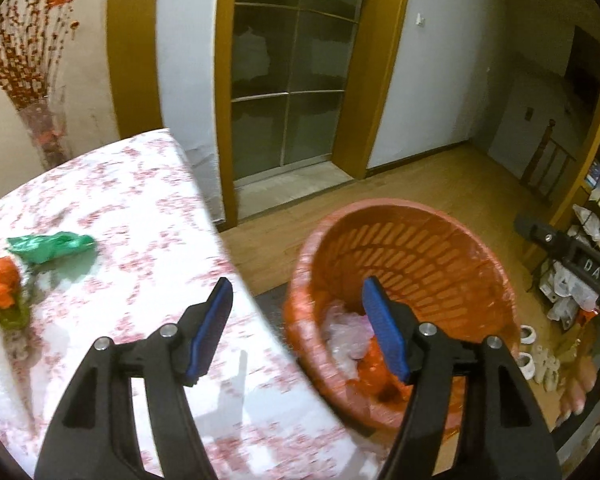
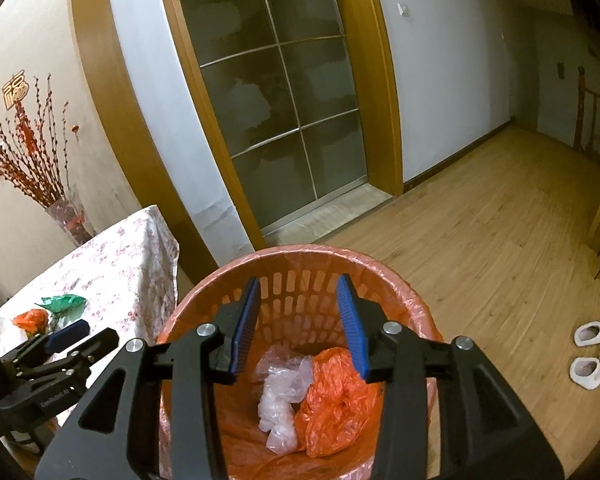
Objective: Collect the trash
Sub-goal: 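Open both tools to drop the bags into the orange basket, then move both open tools back over the remaining bags on the table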
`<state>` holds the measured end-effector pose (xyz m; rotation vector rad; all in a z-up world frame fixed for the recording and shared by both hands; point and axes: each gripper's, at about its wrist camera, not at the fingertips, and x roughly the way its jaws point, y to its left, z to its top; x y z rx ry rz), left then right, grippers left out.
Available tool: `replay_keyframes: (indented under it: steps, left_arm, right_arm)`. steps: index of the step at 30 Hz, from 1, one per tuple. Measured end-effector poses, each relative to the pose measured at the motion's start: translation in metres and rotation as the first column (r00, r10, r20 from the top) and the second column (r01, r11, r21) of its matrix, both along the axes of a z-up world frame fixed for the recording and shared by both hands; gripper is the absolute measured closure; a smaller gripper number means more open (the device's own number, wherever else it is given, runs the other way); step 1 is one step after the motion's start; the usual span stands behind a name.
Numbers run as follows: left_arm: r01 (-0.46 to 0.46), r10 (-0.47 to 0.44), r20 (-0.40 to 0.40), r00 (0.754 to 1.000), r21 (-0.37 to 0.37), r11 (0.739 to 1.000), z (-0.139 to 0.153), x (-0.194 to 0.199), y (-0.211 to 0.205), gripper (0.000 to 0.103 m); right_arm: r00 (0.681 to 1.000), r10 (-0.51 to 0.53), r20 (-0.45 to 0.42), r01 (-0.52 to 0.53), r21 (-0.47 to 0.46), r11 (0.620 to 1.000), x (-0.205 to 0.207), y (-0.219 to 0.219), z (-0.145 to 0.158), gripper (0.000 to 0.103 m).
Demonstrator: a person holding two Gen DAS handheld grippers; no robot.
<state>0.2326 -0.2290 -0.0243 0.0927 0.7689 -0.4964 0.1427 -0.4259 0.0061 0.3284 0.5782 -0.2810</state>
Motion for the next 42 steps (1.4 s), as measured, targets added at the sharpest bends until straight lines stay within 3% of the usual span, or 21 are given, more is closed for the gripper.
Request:
replay_keyframes:
  steps: [16, 24, 29, 35, 39, 42]
  left_arm:
    - [-0.179, 0.179, 0.017, 0.984, 0.004, 0.984, 0.005, -0.017, 0.111, 0.035]
    - [-0.323, 0.323, 0.049, 0.945, -0.010, 0.946, 0.011, -0.036, 0.199, 0.035]
    - [-0.430, 0.430, 0.053, 0.901, -0.011, 0.903, 0.007, -0.045, 0.262, 0.035]
    - [-0.538, 0.538, 0.040, 0.842, -0.011, 0.843, 0.002, -0.045, 0.327, 0.035]
    - [-0.578, 0.578, 0.042, 0.815, -0.013, 0.816, 0.001, -0.045, 0.358, 0.035]
    - [-0.593, 0.592, 0.046, 0.804, -0.009, 0.805, 0.001, -0.045, 0.373, 0.035]
  right_arm:
    - [0.998, 0.066, 0.001, -0.066, -0.099, 0.993, -0.002, 0.058, 0.012, 0.038]
    - [0.980, 0.198, -0.017, -0.199, -0.135, 0.971, 0.007, 0.123, 0.012, 0.038]
    - [0.938, 0.346, -0.029, -0.348, -0.097, 0.933, 0.021, 0.190, 0.003, 0.038]
    - [0.850, 0.526, -0.041, -0.527, -0.039, 0.849, 0.041, 0.280, -0.011, 0.045]
    - [0.791, 0.609, -0.053, -0.611, -0.016, 0.792, 0.058, 0.331, -0.022, 0.047]
    - [0.765, 0.640, -0.069, -0.640, 0.013, 0.768, 0.071, 0.351, -0.032, 0.047]
